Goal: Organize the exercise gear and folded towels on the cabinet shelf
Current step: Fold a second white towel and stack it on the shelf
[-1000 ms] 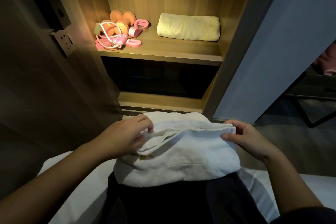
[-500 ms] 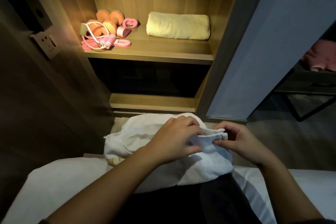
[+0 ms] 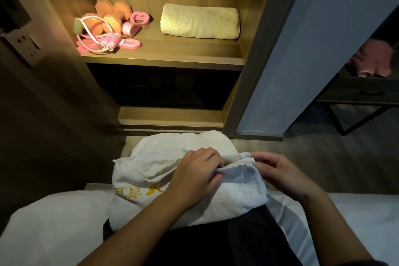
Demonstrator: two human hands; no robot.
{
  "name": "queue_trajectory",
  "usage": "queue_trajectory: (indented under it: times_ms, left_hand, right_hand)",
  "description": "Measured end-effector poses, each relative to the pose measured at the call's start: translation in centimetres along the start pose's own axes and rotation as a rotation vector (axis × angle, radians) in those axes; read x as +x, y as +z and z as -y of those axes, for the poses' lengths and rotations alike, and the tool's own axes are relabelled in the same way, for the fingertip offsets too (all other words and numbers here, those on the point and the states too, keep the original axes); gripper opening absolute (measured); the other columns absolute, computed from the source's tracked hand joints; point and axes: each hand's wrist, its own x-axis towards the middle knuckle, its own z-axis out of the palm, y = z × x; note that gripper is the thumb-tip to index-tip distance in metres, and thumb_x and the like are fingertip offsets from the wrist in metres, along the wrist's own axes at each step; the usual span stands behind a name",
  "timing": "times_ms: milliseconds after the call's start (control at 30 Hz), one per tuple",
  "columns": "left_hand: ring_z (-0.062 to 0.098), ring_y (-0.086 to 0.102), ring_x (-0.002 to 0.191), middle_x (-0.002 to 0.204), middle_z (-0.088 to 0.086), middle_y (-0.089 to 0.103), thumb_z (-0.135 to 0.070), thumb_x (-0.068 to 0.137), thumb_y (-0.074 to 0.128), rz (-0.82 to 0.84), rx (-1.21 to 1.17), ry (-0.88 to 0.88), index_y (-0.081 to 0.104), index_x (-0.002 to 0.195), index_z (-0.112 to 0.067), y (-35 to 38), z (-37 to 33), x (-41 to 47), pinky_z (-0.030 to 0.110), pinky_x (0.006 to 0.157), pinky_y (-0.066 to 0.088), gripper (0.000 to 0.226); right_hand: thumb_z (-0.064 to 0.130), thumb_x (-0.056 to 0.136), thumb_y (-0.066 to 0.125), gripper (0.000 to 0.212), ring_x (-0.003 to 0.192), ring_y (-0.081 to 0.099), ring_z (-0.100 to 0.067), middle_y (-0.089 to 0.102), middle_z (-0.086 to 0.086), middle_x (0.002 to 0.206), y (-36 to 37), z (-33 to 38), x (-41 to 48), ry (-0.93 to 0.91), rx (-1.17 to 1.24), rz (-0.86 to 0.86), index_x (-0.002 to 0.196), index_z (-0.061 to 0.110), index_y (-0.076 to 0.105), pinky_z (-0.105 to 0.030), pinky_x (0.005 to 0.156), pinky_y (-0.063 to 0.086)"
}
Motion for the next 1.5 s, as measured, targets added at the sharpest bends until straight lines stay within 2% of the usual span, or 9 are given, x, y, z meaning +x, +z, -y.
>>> queue_trajectory:
  times_ms: [133, 333, 433, 533, 733, 900, 1033, 1233, 1500]
  left_hand:
    - [0.010, 0.061, 0.081, 0.092, -0.002, 0.068, -0.031, 0.085, 0.068, 0.006, -0.058, -0.034, 0.069, 0.090, -0.017, 0.4, -0.1, 0.1, 0.017, 0.073, 0.040, 0.015]
    - [0.008, 0.058, 0.084, 0.096, -0.004, 0.066, -0.031, 0.091, 0.063, -0.018, -0.134, -0.097, 0.066, 0.097, -0.017, 0.8, -0.7, 0.6, 0.022, 0.073, 0.049, 0.015]
    - [0.004, 0.058, 0.089, 0.103, -0.009, 0.064, -0.044, 0.091, 0.057, 0.002, -0.251, -0.204, 0.063, 0.105, -0.021, 0.7, -1.1, 0.8, 0.020, 0.076, 0.049, 0.027]
    - [0.005, 0.057, 0.091, 0.104, -0.011, 0.063, -0.049, 0.092, 0.049, 0.029, -0.330, -0.251, 0.063, 0.105, -0.023, 0.6, -1.5, 1.2, 0.020, 0.075, 0.048, 0.033]
    - [0.008, 0.057, 0.083, 0.096, -0.002, 0.067, -0.032, 0.096, 0.056, -0.006, -0.244, -0.163, 0.067, 0.099, -0.015, 1.0, -1.6, 0.8, 0.018, 0.072, 0.044, 0.021]
    - [0.003, 0.056, 0.088, 0.103, -0.005, 0.067, -0.040, 0.093, 0.051, 0.040, -0.337, -0.201, 0.066, 0.107, -0.017, 0.8, -1.8, 0.4, 0.012, 0.076, 0.038, 0.030]
    - [0.008, 0.058, 0.100, 0.117, -0.008, 0.065, -0.051, 0.094, 0.037, 0.129, -0.408, -0.294, 0.053, 0.129, -0.026, 0.3, -2.2, 0.8, 0.026, 0.084, 0.049, 0.046]
    - [0.011, 0.060, 0.100, 0.115, -0.004, 0.068, -0.044, 0.099, 0.024, 0.201, -0.404, -0.279, 0.063, 0.124, -0.020, 0.3, -2.2, 1.5, 0.035, 0.092, 0.047, 0.053]
    - [0.012, 0.058, 0.081, 0.094, -0.003, 0.070, -0.041, 0.101, 0.037, 0.176, -0.313, -0.218, 0.068, 0.110, -0.021, 0.5, -1.9, 1.3, 0.032, 0.072, 0.047, 0.038]
  right_hand:
    - [0.028, 0.083, 0.067, 0.026, 0.103, 0.069, -0.021, 0.072, -0.003, 0.110, 0.5, 0.1, 0.2, -0.061, -0.111, -0.054, 0.108, 0.026, 0.074, -0.029, 0.082, 0.057]
    - [0.023, 0.072, 0.076, 0.031, 0.084, 0.069, -0.024, 0.069, -0.005, 0.090, 1.7, -0.1, 0.7, -0.280, -0.162, -0.272, 0.099, 0.018, 0.062, -0.028, 0.075, 0.058]
    - [0.031, 0.074, 0.075, 0.024, 0.078, 0.066, -0.018, 0.067, -0.002, 0.088, 2.1, -0.1, 0.5, -0.337, -0.216, -0.285, 0.090, 0.018, 0.064, -0.023, 0.070, 0.056]
    - [0.034, 0.072, 0.074, 0.029, 0.081, 0.068, -0.016, 0.069, -0.001, 0.091, 2.1, -0.2, 0.5, -0.320, -0.217, -0.285, 0.093, 0.014, 0.066, -0.023, 0.072, 0.057]
    - [0.024, 0.072, 0.074, 0.030, 0.085, 0.071, -0.016, 0.072, -0.001, 0.093, 1.6, -0.5, 0.5, -0.227, -0.206, -0.252, 0.098, 0.011, 0.068, -0.023, 0.073, 0.057]
    - [0.028, 0.071, 0.073, 0.027, 0.078, 0.069, -0.014, 0.072, -0.004, 0.087, 1.5, -0.3, 0.4, -0.192, -0.214, -0.199, 0.091, 0.010, 0.070, -0.024, 0.071, 0.057]
    - [0.024, 0.074, 0.073, 0.022, 0.081, 0.069, -0.017, 0.071, -0.006, 0.090, 1.7, 0.0, 0.4, -0.216, -0.176, -0.189, 0.090, 0.011, 0.070, -0.024, 0.071, 0.057]
    - [0.023, 0.075, 0.071, 0.021, 0.085, 0.070, -0.017, 0.072, -0.004, 0.094, 2.1, -0.1, 0.4, -0.254, -0.164, -0.226, 0.092, 0.011, 0.070, -0.025, 0.074, 0.057]
    - [0.024, 0.075, 0.071, 0.020, 0.081, 0.070, -0.019, 0.071, -0.003, 0.091, 2.9, 0.0, 0.5, -0.272, -0.151, -0.270, 0.090, 0.012, 0.068, -0.025, 0.069, 0.058]
